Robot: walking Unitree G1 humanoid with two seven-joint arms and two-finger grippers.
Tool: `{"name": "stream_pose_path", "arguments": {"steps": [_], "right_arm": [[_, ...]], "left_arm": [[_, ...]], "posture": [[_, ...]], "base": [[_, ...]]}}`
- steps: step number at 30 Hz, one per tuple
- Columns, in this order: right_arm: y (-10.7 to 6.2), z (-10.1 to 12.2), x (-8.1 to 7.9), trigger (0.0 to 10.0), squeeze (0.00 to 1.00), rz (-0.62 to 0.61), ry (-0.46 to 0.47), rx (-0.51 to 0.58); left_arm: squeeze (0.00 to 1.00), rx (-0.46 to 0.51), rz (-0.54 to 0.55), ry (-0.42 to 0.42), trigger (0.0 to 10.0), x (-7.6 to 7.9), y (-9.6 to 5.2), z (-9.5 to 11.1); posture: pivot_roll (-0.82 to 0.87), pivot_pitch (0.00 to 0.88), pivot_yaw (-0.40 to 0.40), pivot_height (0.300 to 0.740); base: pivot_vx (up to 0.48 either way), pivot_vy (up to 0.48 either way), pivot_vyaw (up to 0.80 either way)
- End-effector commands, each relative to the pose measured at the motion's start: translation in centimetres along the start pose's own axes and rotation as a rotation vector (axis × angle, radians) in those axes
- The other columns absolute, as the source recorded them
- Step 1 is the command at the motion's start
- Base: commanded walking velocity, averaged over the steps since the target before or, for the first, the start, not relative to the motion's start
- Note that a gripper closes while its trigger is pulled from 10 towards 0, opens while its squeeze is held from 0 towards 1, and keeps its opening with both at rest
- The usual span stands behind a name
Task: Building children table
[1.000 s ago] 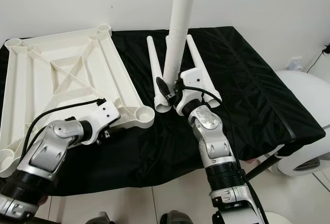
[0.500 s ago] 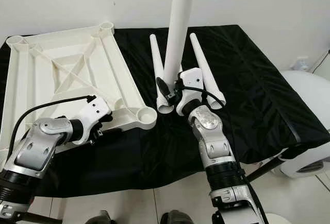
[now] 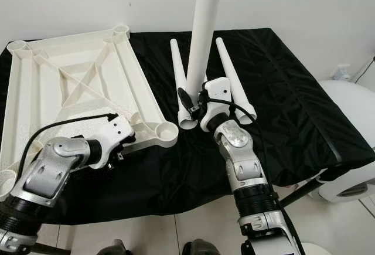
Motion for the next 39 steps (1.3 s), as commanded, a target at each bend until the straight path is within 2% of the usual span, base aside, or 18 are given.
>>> {"name": "stream_pose_path", "arguments": {"steps": [1,3,4,5,6,7,9,10,11,12,14,15,18,19,20,21,23,39], "right_arm": [[0.2,0.3,0.2,10.0,0.00,-0.006,-0.010,0.014],[0.2,0.3,0.2,10.0,0.00,-0.006,-0.011,0.014],[0.1,0.3,0.2,10.0,0.00,-0.006,-0.011,0.013],[0.1,0.3,0.2,10.0,0.00,-0.006,-0.011,0.013],[0.1,0.3,0.2,10.0,0.00,-0.006,-0.011,0.013],[0.0,0.3,0.1,10.0,0.00,-0.004,-0.010,0.014],[0.0,0.3,0.1,10.0,0.00,-0.004,-0.010,0.014],[0.0,0.4,0.1,10.0,0.00,-0.001,-0.007,0.019],[0.0,0.5,0.0,10.0,0.00,0.002,-0.005,0.023],[0.0,0.7,-0.1,10.0,0.00,0.008,-0.002,0.034],[0.0,0.9,-0.2,10.0,0.00,0.013,0.002,0.042],[0.1,1.0,-0.3,10.0,0.00,0.017,0.006,0.050],[0.2,1.3,-0.5,10.0,0.00,0.025,0.016,0.062],[0.3,1.5,-0.7,10.0,0.00,0.029,0.016,0.066],[0.3,1.5,-0.7,10.0,0.00,0.029,0.016,0.066],[0.3,1.5,-0.7,10.0,0.00,0.030,0.017,0.067],[0.4,1.5,-0.9,10.0,0.00,0.035,0.028,0.062],[0.5,1.0,-3.9,10.0,0.00,0.202,0.094,-0.001]], "left_arm": [[0.00,-0.026,0.043,0.003,10.0,-0.2,0.6,-0.7],[0.00,-0.024,0.048,0.005,10.0,-0.2,0.7,-0.7],[0.00,-0.012,0.067,-0.011,7.7,-0.5,0.7,-0.5],[0.00,0.000,0.081,-0.029,2.8,-0.8,0.7,-0.3],[0.00,0.000,0.081,-0.029,2.8,-0.8,0.7,-0.3],[0.00,0.009,0.099,-0.044,0.0,-1.1,0.7,-0.3],[0.00,0.009,0.099,-0.044,0.0,-1.1,0.7,-0.3],[0.00,0.006,0.105,-0.044,2.5,-1.2,0.7,-0.3],[0.00,0.004,0.105,-0.045,10.0,-1.2,0.7,-0.4],[0.00,0.006,0.104,-0.046,4.8,-1.2,0.8,-0.4],[0.00,0.010,0.109,-0.049,3.8,-1.2,0.8,-0.4],[0.00,0.018,0.113,-0.051,0.0,-1.3,0.9,-0.3],[0.00,0.012,0.130,-0.047,3.5,-1.5,0.9,-0.5],[0.00,0.006,0.150,-0.051,10.0,-1.8,1.0,-0.7],[0.00,0.006,0.150,-0.051,10.0,-1.8,1.0,-0.7],[0.00,0.006,0.153,-0.055,7.0,-1.8,1.0,-0.7],[0.00,0.012,0.161,-0.058,10.0,-2.0,1.1,-0.6],[0.00,0.038,0.164,-0.057,10.0,-1.8,1.6,0.1]], "posture": [[0.02,0.007,-0.004,0.740],[0.02,0.008,-0.004,0.740],[0.02,0.010,-0.004,0.740],[0.02,0.012,-0.005,0.740],[0.02,0.012,-0.005,0.740],[0.02,0.011,-0.007,0.740],[0.02,0.011,-0.007,0.740],[0.02,0.012,-0.008,0.740],[0.02,0.012,-0.010,0.740],[0.02,0.012,-0.011,0.740],[0.02,0.011,-0.014,0.740],[0.02,0.011,-0.016,0.740],[0.02,0.010,-0.020,0.740],[0.02,0.008,-0.023,0.740],[0.02,0.008,-0.023,0.740],[0.02,0.008,-0.023,0.740],[0.03,0.006,-0.028,0.740],[0.03,0.000,-0.047,0.740]], "base": [[0.000,0.000,0.00],[0.000,0.000,0.00],[0.000,0.000,0.00],[0.000,0.000,0.00],[0.000,0.000,0.00],[0.000,0.000,0.00],[0.000,0.000,0.00],[0.000,0.000,0.00],[0.000,0.000,0.00],[0.000,0.000,0.00],[0.000,0.000,0.00],[0.000,0.000,0.00],[0.000,0.000,0.00],[0.000,0.000,0.00],[0.000,0.000,0.00],[0.000,0.000,0.00],[0.000,0.000,0.00],[0.000,0.000,0.00]]}}
Point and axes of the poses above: a point about 5 cm out from each wrist's last joint towards the gripper, its own y axis pointing out of the wrist towards the gripper, its own z axis along the axis of the wrist's last joint, x = y × z, the point moved 4 cm from there along y, pointing out of the wrist towards the gripper, and after that the axes turned 12 degrees about -y, right-handed, at the moved point
